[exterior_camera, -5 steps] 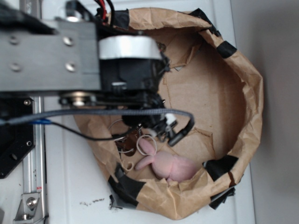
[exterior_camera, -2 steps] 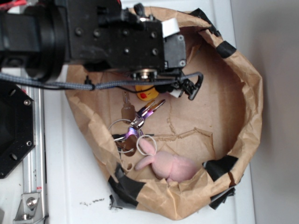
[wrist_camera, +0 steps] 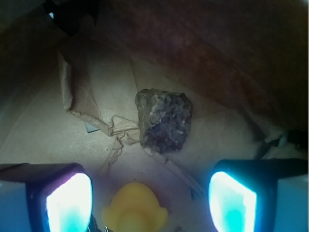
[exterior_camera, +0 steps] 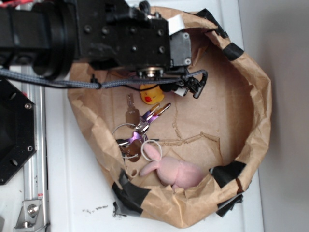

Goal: Grab the rock.

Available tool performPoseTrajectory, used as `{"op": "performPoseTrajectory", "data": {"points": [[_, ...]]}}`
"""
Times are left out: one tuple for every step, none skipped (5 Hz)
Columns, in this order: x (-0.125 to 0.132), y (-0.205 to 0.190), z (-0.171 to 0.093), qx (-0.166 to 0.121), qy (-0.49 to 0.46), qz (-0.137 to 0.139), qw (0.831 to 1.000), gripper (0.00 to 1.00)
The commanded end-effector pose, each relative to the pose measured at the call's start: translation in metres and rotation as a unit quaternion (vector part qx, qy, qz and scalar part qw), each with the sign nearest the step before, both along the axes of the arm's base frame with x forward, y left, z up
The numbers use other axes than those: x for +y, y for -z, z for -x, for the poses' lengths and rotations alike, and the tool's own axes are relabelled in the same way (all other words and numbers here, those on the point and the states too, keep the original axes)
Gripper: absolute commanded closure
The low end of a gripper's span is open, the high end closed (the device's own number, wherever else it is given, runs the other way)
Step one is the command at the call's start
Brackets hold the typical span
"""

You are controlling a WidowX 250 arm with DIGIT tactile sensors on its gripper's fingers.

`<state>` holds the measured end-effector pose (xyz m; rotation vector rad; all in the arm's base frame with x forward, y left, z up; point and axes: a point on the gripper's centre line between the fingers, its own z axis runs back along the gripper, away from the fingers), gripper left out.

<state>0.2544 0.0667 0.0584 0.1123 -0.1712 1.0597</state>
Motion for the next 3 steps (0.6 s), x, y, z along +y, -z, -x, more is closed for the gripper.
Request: {"op": "performPoseTrajectory", "data": {"points": [[0.015, -0.011, 0.005, -0.018, -0.019, -0.003, 1.0, 0.0], [0.044, 0.005, 0.013, -0.04, -0.058, 0.017, 0.997, 0.0], [0.049, 0.019, 0.007, -0.042, -0.057, -0.001, 0.997, 0.0]]}}
